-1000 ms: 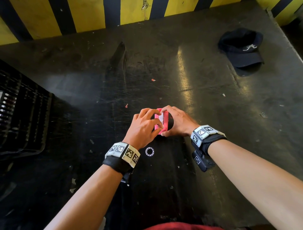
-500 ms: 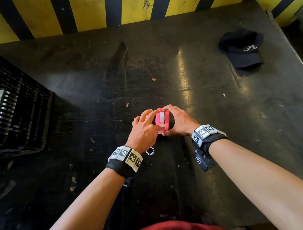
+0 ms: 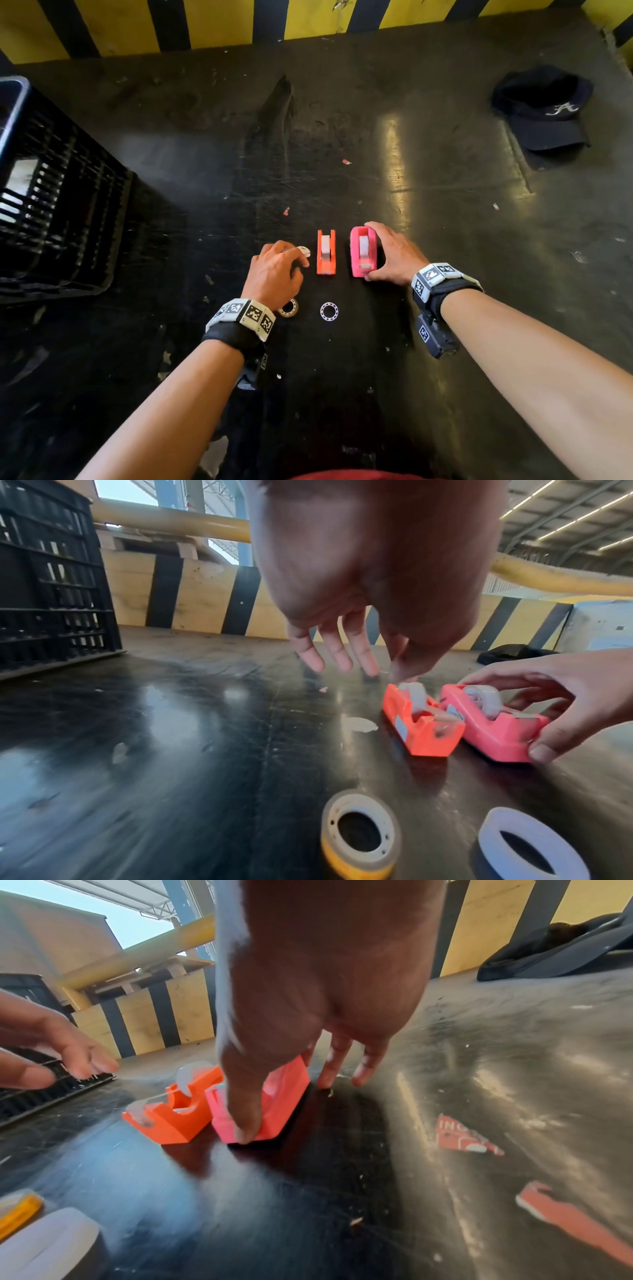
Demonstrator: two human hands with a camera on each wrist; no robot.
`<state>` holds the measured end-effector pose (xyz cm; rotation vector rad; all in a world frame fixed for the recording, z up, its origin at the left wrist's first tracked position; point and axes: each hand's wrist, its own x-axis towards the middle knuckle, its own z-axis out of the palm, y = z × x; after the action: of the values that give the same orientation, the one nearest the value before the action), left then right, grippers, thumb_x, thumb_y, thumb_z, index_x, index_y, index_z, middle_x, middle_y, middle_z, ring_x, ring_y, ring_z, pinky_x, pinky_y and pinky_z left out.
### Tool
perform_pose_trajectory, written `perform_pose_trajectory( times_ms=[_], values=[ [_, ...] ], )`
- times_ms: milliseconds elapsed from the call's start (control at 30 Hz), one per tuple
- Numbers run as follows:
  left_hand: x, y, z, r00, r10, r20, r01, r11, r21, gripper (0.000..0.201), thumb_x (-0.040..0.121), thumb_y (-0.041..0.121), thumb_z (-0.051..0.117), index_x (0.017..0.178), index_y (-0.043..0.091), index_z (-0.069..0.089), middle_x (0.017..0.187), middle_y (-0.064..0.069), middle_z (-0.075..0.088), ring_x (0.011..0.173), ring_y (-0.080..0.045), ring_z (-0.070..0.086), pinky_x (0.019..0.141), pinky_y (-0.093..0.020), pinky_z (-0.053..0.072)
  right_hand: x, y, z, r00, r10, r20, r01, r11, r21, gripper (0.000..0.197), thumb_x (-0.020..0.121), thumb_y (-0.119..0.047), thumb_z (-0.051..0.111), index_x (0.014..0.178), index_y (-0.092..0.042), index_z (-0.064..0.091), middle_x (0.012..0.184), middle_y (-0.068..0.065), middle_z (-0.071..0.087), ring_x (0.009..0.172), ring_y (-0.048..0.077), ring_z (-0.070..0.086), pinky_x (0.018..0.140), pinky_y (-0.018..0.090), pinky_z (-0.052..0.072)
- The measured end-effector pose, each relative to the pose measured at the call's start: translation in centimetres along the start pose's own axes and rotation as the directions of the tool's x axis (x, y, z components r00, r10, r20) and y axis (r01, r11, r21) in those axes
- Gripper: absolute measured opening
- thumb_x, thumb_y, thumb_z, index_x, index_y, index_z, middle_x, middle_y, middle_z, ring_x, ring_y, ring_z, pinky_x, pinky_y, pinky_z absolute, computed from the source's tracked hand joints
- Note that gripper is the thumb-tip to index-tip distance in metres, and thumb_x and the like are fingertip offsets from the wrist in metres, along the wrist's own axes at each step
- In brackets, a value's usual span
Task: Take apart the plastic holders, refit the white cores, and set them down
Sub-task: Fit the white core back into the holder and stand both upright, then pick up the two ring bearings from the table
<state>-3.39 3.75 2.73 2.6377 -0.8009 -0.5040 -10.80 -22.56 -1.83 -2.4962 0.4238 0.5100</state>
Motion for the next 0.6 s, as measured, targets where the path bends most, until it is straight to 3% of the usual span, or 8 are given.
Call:
perform_pose_trajectory(
  times_ms=[67, 200, 267, 367, 400, 467, 533, 600],
  values=[
    [0.1, -0.4, 0.2, 0.999, -0.021, 0.038, 0.02, 1.0, 0.012, 0.022, 0.093, 0.021, 0.063, 0.114, 0.029, 0.066, 0.135, -0.001, 0.06, 0.126, -0.024, 0.054, 0.102, -0.047, 0.047, 0.0, -0.1, 0.3, 1.0, 0.023, -0.011, -0.023, 0.999, -0.032, 0.125, 0.061, -0.037, 0.094, 0.158, -0.031, 0.016, 0.159, 0.004, 0.041, 0.138, 0.034, 0.047, 0.108, 0.056, 0.043],
    [0.3, -1.0, 0.7, 0.984, -0.07, 0.163, 0.064, 0.997, 0.044, 0.037, 0.091, 0.034, 0.068, 0.127, 0.03, 0.059, 0.134, 0.0, 0.06, 0.125, -0.023, 0.055, 0.104, -0.05, 0.047, -0.8, -0.7, 0.9, 0.999, 0.043, -0.027, -0.045, 0.996, -0.076, 0.138, 0.061, -0.042, 0.094, 0.161, -0.032, 0.001, 0.167, 0.001, 0.019, 0.147, 0.034, 0.035, 0.111, 0.06, 0.037],
    [0.2, -1.2, 1.0, 0.961, -0.109, 0.253, 0.094, 0.993, 0.067, 0.05, 0.086, 0.042, 0.073, 0.131, 0.031, 0.055, 0.133, 0.002, 0.059, 0.126, -0.022, 0.055, 0.104, -0.05, 0.047, -2.3, -1.7, 1.4, 0.993, -0.026, -0.117, 0.014, 0.995, -0.098, 0.125, 0.063, -0.05, 0.09, 0.158, -0.028, 0.012, 0.159, 0.004, 0.025, 0.141, 0.033, 0.039, 0.109, 0.058, 0.04],
    [-0.6, -1.5, 1.7, 0.931, -0.153, 0.331, 0.115, 0.985, 0.132, 0.066, 0.077, 0.046, 0.081, 0.134, 0.033, 0.05, 0.134, 0.001, 0.056, 0.127, -0.024, 0.054, 0.105, -0.052, 0.047, -4.7, -3.4, 3.1, 0.915, -0.29, -0.279, 0.24, 0.95, -0.201, 0.074, 0.07, -0.048, 0.077, 0.132, -0.02, 0.047, 0.127, 0.003, 0.051, 0.112, 0.027, 0.058, 0.091, 0.046, 0.05],
    [-1.0, -1.6, 2.1, 0.923, -0.163, 0.349, 0.113, 0.981, 0.159, 0.07, 0.075, 0.045, 0.082, 0.135, 0.034, 0.049, 0.136, -0.001, 0.054, 0.128, -0.025, 0.053, 0.105, -0.053, 0.047, -5.3, -3.9, 3.9, 0.895, -0.356, -0.27, 0.306, 0.928, -0.212, 0.06, 0.073, -0.044, 0.074, 0.123, -0.021, 0.052, 0.118, 0.001, 0.054, 0.104, 0.026, 0.06, 0.086, 0.042, 0.05],
    [-2.0, -1.9, 2.7, 0.914, -0.173, 0.367, 0.103, 0.974, 0.201, 0.07, 0.076, 0.04, 0.083, 0.136, 0.033, 0.048, 0.137, -0.003, 0.051, 0.128, -0.027, 0.052, 0.105, -0.053, 0.047, -6.0, -4.7, 5.3, 0.903, -0.405, -0.141, 0.373, 0.905, -0.206, 0.043, 0.078, -0.039, 0.073, 0.114, -0.024, 0.055, 0.108, -0.003, 0.056, 0.098, 0.022, 0.06, 0.086, 0.041, 0.05],
    [-2.9, -2.2, 3.3, 0.92, -0.165, 0.356, 0.098, 0.975, 0.198, 0.062, 0.081, 0.032, 0.079, 0.136, 0.03, 0.05, 0.137, -0.005, 0.05, 0.127, -0.029, 0.053, 0.104, -0.052, 0.048, -6.5, -5.4, 6.5, 0.935, -0.353, 0.026, 0.351, 0.913, -0.208, 0.046, 0.08, -0.04, 0.075, 0.12, -0.028, 0.054, 0.114, -0.003, 0.054, 0.103, 0.02, 0.057, 0.092, 0.043, 0.049],
    [-3.8, -2.5, 3.8, 0.937, -0.143, 0.317, 0.095, 0.982, 0.162, 0.051, 0.086, 0.024, 0.074, 0.133, 0.027, 0.054, 0.135, -0.007, 0.051, 0.124, -0.03, 0.055, 0.102, -0.049, 0.051, -6.9, -5.8, 7.7, 0.955, -0.272, 0.117, 0.291, 0.933, -0.209, 0.057, 0.084, -0.04, 0.076, 0.133, -0.031, 0.05, 0.126, -0.001, 0.051, 0.111, 0.021, 0.055, 0.095, 0.042, 0.046]
  ],
)
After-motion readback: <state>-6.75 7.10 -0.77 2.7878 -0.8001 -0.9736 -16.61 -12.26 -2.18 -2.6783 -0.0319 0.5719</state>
